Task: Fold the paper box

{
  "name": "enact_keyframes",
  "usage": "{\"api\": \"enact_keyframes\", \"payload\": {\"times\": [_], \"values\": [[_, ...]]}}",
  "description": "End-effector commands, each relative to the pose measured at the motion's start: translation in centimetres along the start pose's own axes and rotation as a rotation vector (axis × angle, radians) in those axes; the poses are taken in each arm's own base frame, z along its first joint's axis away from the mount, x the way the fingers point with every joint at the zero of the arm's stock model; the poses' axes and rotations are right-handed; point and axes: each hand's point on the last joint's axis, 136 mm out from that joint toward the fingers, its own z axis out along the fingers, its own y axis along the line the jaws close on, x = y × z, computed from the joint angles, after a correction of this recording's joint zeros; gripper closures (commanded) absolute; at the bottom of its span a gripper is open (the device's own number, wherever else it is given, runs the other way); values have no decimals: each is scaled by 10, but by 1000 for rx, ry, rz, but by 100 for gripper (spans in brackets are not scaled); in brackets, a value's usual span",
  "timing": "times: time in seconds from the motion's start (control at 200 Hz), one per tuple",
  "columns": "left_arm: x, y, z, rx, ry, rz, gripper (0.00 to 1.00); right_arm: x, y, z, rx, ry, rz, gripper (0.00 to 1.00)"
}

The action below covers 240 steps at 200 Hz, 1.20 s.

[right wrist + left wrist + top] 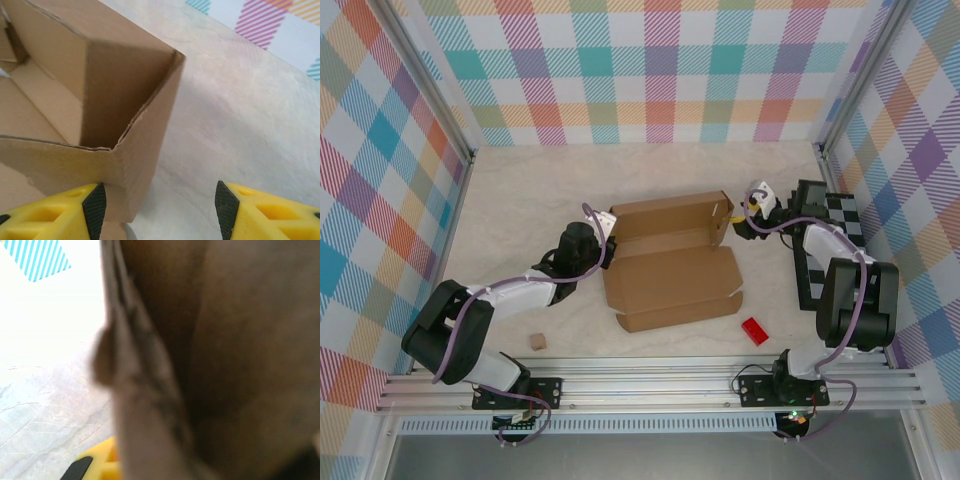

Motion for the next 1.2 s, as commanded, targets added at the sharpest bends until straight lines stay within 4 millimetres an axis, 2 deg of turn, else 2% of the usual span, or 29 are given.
{"api": "enact_keyframes", "payload": {"times": [0.0,0.185,0.3,0.37,0.435,0.53,0.67,0.895,1.02,1.195], "values": [[-9,0,-5,20,-39,28,100,-11,25,-1,-143,-61,-37,39],[-8,-6,-6,52,-42,57,100,-11,47,10,-225,-63,-69,39],[-8,-10,-6,76,-44,63,100,-8,52,23,-214,-41,-61,38],[-8,-13,-6,90,-45,62,100,-6,47,31,-160,-22,-48,37],[-8,-15,-6,98,-45,64,100,-2,35,38,-68,8,3,37],[-8,-16,-6,106,-46,63,100,3,19,39,32,23,68,36],[-8,-19,-6,123,-48,57,100,5,5,41,92,38,164,35],[-7,-25,-6,145,-46,53,100,-7,-13,43,152,-19,309,35],[-3,-24,-3,129,-32,43,100,-18,-19,41,191,-64,360,35],[1,-20,3,88,6,9,100,-38,-1,52,150,-98,246,35]]}}
